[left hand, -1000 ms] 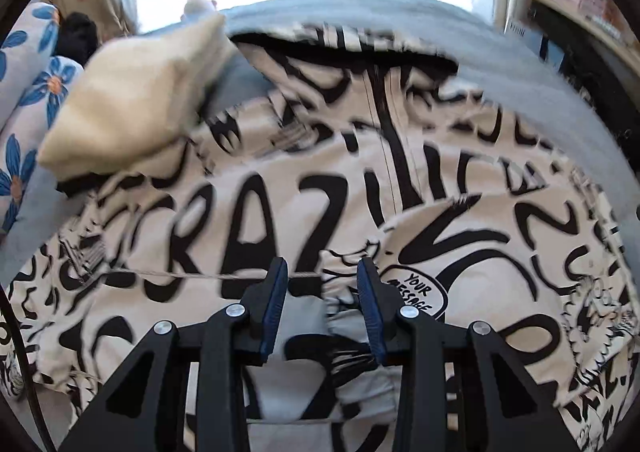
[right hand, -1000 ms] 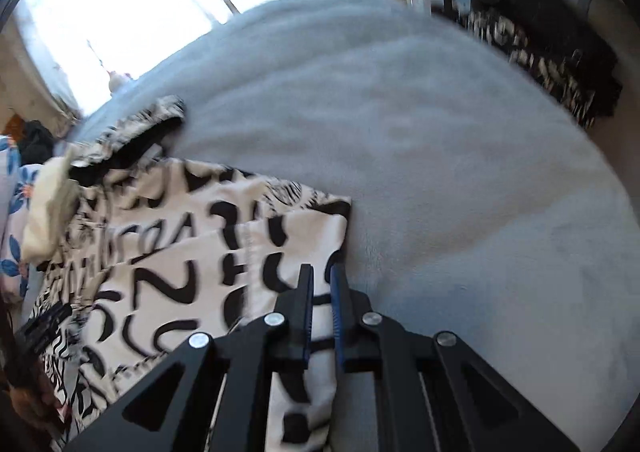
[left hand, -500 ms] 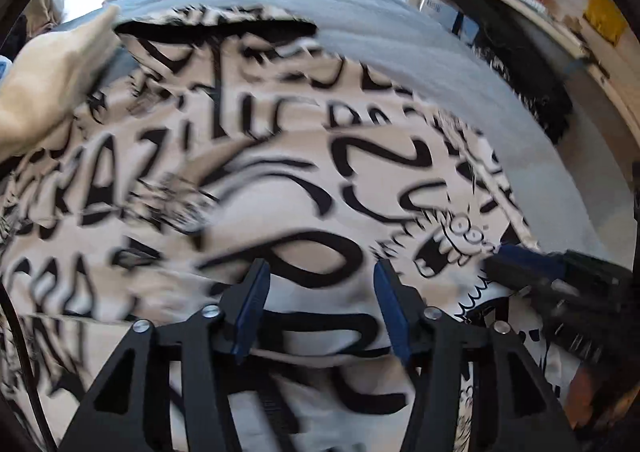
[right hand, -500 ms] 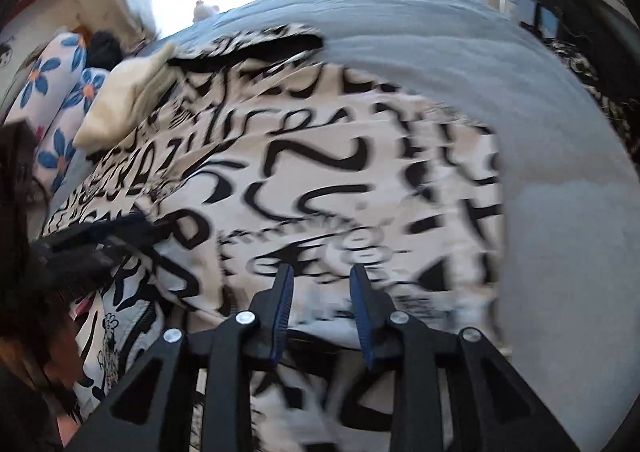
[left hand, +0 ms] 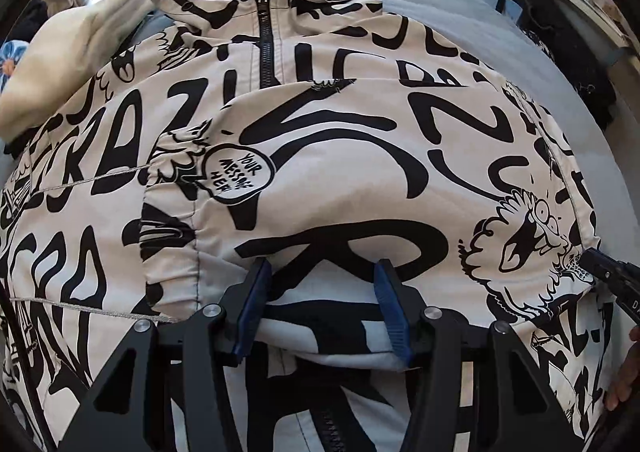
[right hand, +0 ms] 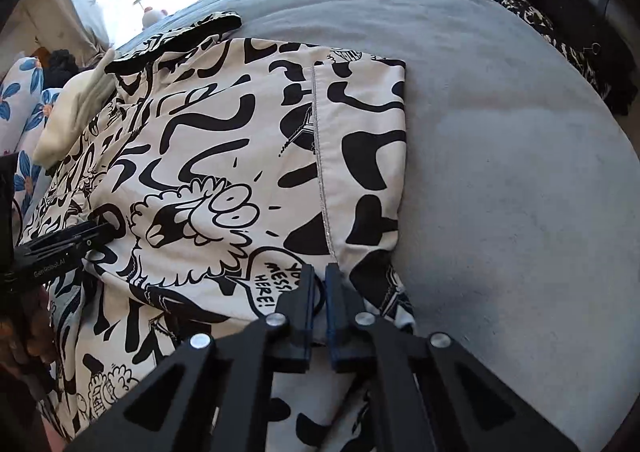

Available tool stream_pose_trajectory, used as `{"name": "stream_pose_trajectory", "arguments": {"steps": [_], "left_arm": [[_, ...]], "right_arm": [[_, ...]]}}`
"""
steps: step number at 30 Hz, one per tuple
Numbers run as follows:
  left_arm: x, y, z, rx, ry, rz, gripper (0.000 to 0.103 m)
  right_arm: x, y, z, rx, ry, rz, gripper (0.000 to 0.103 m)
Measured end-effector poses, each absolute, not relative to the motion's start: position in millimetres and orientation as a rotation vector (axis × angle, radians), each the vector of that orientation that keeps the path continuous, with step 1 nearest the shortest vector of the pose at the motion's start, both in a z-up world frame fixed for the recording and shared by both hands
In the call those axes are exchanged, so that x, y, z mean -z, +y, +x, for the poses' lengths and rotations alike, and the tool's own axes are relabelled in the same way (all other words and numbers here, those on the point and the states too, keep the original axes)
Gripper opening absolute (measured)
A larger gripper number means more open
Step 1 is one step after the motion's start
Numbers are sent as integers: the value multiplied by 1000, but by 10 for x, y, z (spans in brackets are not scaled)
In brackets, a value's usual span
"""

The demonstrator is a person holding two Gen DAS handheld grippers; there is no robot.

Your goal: Fold large clothes

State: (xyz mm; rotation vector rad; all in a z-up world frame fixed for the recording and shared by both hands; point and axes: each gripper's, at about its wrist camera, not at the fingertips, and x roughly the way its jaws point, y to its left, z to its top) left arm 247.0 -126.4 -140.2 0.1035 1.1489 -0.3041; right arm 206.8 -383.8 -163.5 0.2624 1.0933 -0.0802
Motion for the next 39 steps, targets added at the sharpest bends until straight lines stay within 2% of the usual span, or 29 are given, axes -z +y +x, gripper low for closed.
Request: {"name": "stream_pose_trajectory", "arguments": {"steps": [2,5,17,33,34,35,37,39], "left_arm": [[1377,-1278,2463,289,1144,114,53],[1319,-1266,2394,270,1137,126,53],[1040,-1115,2114,243,1107,95,66],[665,-874,1416,256,1065,96,67],[637,-863,1370,256,1058,99,67],[617,-856,1339,258,1054,100,67],[565,-829,1245,262,1046,105,67],[517,-785,1152,266,1042,107,68]], "right_arm": [[1643,-3770,2084,101,1100,232,8],[1605,-3684,2061,134,1090,212,8],[1418,-3792,1776,106,1093,365,10],[1199,-3490,1337,37,1045,399,12],[1177,-3461,1311,30,1041,401,17],[1147,-3424,1276,16,1032,408,31],[1084,-3337,1201,-23,1007,418,49],[1046,-3251,1144,-37,997,412,50]]}}
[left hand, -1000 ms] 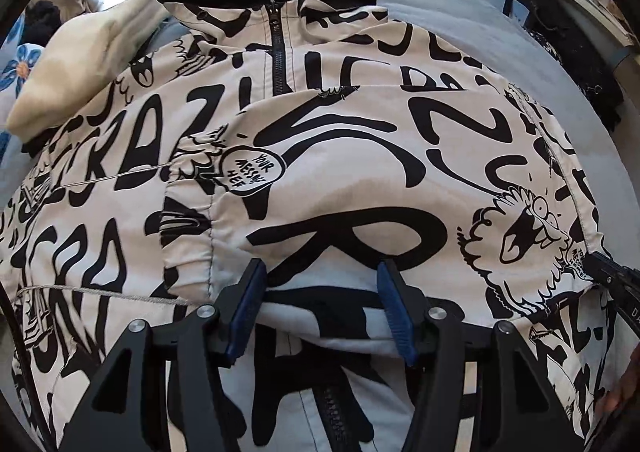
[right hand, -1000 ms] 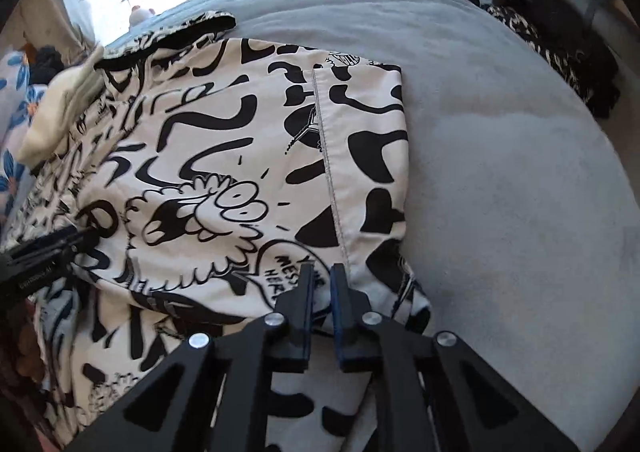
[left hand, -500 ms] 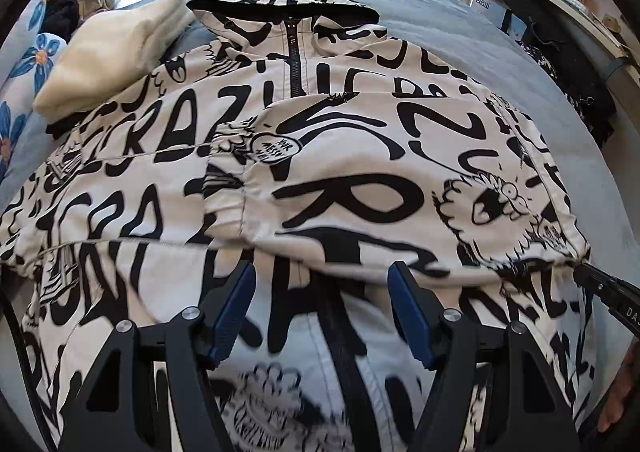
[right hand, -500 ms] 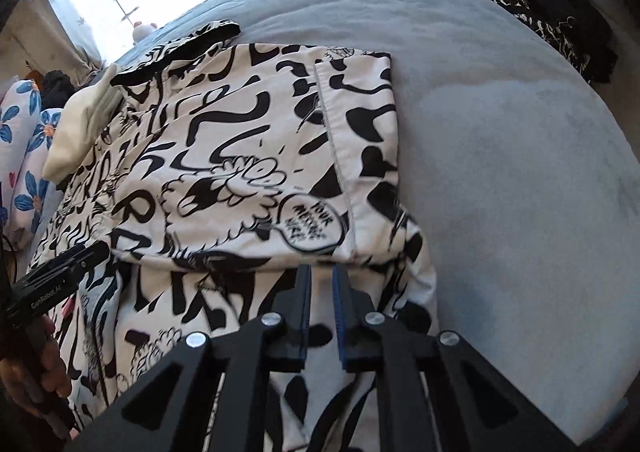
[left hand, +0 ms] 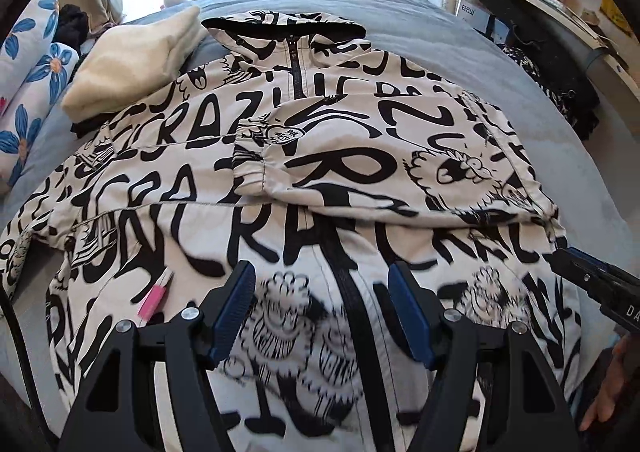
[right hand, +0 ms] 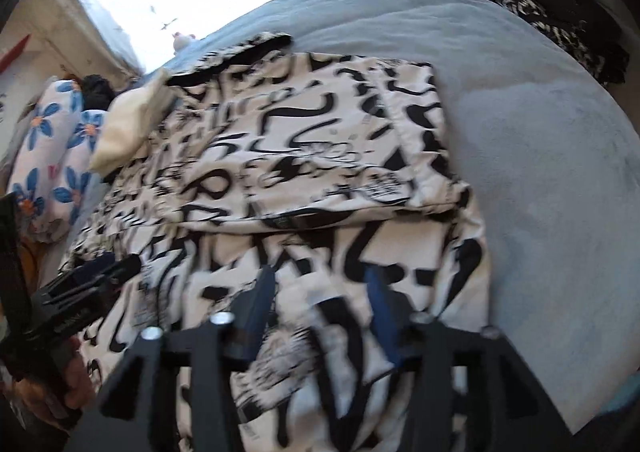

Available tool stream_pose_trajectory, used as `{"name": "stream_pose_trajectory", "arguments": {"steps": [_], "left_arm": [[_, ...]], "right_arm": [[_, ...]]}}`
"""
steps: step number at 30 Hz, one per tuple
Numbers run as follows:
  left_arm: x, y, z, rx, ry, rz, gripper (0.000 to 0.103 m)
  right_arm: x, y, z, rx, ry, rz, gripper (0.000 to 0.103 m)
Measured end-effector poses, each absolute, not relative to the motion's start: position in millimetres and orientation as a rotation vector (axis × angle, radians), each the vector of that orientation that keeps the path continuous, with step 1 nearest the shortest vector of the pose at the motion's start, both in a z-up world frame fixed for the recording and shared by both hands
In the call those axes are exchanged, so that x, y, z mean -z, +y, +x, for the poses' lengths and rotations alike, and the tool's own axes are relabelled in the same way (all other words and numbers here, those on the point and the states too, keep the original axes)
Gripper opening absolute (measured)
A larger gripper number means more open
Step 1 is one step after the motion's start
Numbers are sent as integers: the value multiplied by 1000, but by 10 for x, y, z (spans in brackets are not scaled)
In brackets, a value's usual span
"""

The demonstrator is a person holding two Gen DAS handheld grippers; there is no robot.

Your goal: Fold large clothes

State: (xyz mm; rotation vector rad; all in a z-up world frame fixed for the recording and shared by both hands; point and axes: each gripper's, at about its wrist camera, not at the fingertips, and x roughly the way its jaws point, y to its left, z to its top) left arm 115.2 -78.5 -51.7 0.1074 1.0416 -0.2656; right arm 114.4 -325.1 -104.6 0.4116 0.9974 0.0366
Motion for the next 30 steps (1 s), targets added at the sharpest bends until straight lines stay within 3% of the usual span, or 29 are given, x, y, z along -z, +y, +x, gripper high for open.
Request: {"name": "stream_pose_trajectory", "arguments": {"steps": [13,30], "left_arm": [[299,-150,677,251,1039,27,69],[39,1207,587,82,944,-102,69]], "right_arm": [[852,-2469,904,-316,982,499,51],[517,-1206,1301,-476,980,358,51]]}}
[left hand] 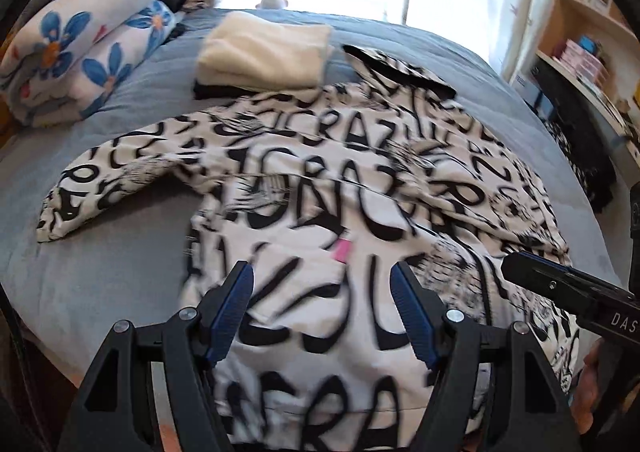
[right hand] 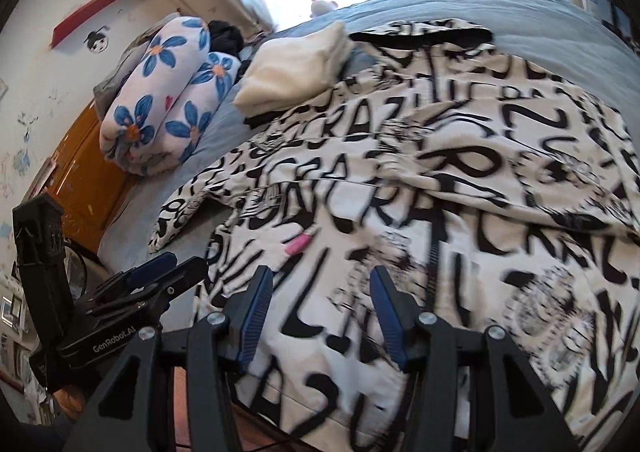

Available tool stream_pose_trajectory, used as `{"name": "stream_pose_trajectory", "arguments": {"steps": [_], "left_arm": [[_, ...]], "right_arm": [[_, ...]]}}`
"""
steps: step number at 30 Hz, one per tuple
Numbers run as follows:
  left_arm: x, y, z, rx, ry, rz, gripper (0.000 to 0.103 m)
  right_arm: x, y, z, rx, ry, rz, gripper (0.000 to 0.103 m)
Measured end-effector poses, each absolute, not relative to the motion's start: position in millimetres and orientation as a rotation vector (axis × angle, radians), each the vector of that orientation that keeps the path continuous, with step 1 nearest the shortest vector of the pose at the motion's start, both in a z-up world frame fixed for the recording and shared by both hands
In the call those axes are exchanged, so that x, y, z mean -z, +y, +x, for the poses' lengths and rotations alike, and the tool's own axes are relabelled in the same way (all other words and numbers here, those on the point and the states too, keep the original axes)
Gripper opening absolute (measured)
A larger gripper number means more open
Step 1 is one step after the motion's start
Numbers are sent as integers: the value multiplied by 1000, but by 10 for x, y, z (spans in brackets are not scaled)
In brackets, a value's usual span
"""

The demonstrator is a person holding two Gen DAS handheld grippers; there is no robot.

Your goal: Fold large clothes

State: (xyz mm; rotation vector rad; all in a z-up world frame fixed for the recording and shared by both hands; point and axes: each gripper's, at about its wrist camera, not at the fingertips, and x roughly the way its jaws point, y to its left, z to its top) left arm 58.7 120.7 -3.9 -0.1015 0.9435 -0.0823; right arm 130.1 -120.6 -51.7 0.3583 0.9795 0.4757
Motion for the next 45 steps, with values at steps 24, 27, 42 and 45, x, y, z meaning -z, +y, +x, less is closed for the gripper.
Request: {"name": "stream_pose_trajectory", "arguments": {"steps": [24,27,42,45], "left_arm": [[1152,4062,1211,-227,988,-666,69],[1376,4338,1216,-233,989,-788,66],[1707,4808,1317,-158,766,-1164,66],[1735,4874,1272,-147,737,-1205,66]], "right_arm": [[911,670,2443,-489,1063,109,51],[946,829,2565,-495,1060,97,51],[1122,1167,2686,-545,1093,49,51],[1181,1140,2682,-539,1113,52,51]]}}
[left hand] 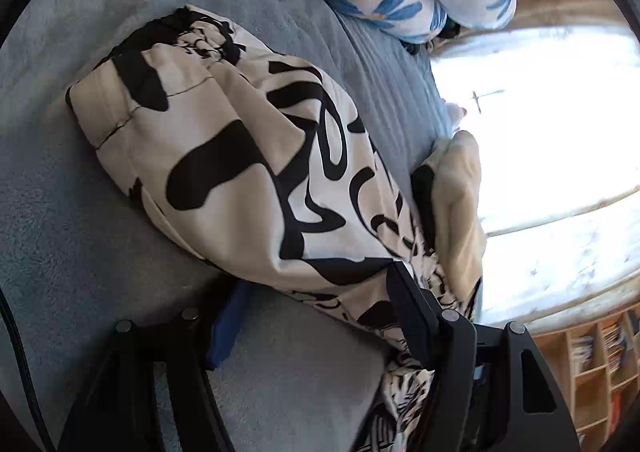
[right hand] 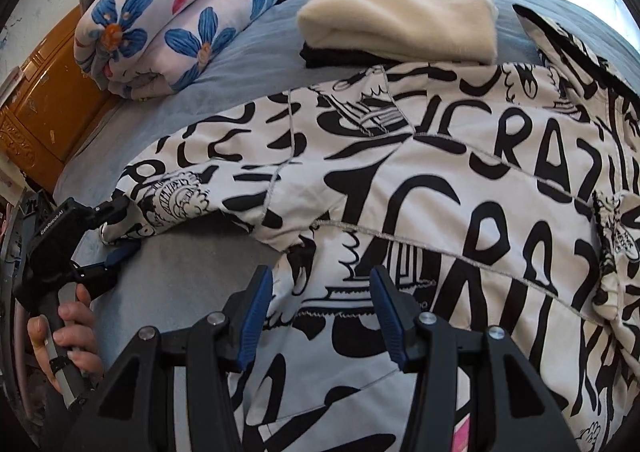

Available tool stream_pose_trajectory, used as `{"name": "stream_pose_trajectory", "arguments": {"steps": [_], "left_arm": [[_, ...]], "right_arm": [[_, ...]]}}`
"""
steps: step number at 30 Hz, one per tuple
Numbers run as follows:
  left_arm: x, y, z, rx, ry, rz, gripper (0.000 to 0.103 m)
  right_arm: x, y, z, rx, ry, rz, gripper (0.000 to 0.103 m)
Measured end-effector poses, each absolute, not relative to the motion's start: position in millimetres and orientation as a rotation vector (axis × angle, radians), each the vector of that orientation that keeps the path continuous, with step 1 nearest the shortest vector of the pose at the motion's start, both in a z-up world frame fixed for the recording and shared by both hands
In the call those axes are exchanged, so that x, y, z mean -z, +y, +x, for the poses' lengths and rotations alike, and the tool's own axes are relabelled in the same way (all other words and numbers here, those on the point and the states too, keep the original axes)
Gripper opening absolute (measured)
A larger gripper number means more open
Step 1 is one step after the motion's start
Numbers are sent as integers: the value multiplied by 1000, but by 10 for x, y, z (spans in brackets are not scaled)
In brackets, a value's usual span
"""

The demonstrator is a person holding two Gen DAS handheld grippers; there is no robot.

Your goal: Fold large clothes

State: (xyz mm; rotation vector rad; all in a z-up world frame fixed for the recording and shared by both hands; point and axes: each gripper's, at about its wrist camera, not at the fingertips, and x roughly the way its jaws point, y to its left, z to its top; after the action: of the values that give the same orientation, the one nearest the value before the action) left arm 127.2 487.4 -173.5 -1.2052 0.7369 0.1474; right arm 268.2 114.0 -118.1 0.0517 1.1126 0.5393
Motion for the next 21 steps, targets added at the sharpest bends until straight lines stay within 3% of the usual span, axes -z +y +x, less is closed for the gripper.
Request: {"name": "stream_pose_trajectory", "arguments": {"steps": [7,9,10,11,12,15,21], "left_arm": [[1851,5041,1295,-169,640,-1304,62],[1839,5046,1332,-194,651,-1271,38],[1839,5043,1360,-210,667,-1247,32],[1833,5060,1347,-220,682,-1230,17],[1823,5064,1356,-241,701,-1206,10],[1647,5013,1365,-295,720,-1084,7],[763,4430,1593,-332,662,-661,6]], "right_arm": [[1288,1106,2760,-456,1148,41,51],[1290,1098,2768,-447,1147,41,51],[1289,1096,2767,-446,1146,41,51],[1287,1092,2765,-444,1146,42,51],[1287,1086,2761,-443,1147,45,51],[1287,1032,2750,-441,1155,68,51],[1212,786,2680,-428,1147,132,51]]}}
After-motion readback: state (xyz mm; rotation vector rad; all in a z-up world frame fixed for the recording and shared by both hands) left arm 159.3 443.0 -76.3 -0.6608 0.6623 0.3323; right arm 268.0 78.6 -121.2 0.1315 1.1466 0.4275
